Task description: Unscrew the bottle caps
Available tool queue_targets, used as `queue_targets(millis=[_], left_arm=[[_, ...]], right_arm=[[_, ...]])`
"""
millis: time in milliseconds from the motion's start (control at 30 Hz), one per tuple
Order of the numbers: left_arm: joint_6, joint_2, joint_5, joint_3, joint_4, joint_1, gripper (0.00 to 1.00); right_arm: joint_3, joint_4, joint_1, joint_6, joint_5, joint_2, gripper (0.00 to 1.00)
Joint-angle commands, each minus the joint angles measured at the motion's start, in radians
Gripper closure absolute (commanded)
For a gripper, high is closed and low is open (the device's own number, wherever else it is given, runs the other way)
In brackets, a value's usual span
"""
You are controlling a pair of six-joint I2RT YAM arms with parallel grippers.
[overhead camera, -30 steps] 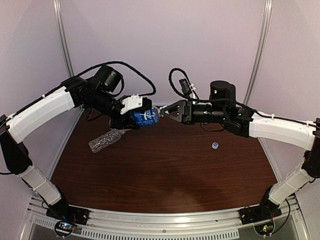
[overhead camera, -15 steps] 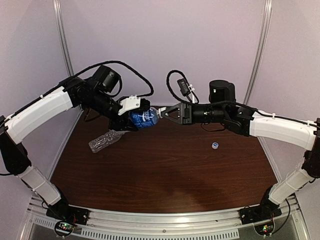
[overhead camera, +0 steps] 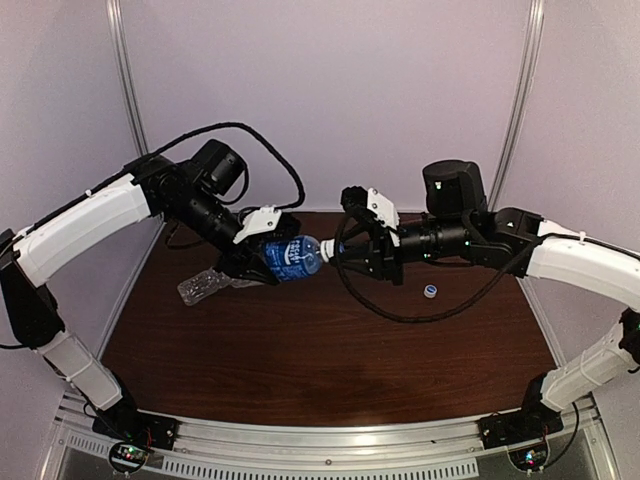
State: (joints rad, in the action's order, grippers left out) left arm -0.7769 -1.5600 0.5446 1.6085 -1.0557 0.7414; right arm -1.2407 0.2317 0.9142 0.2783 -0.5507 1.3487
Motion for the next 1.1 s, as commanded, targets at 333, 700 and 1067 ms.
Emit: queue_targets(millis=[333, 700, 1067], left_arm=[[-0.032, -0.015, 0.043, 0.013, -0.064, 0.01, 0.57], [-0.01, 0.009, -0.017, 0.058, -0.059, 0.01, 0.57], [0.111, 0.006, -0.185, 0.094, 0.059, 0.01, 0.58]], right_arm=[[0.003, 0.096, 0.076, 0.522, 0.192, -0.05, 0.99], [0.03, -0.034, 0.076, 0.174, 0.262, -0.076, 0.0], [0.041, -0.276, -0.017, -0.654, 0.144, -0.048, 0.06]])
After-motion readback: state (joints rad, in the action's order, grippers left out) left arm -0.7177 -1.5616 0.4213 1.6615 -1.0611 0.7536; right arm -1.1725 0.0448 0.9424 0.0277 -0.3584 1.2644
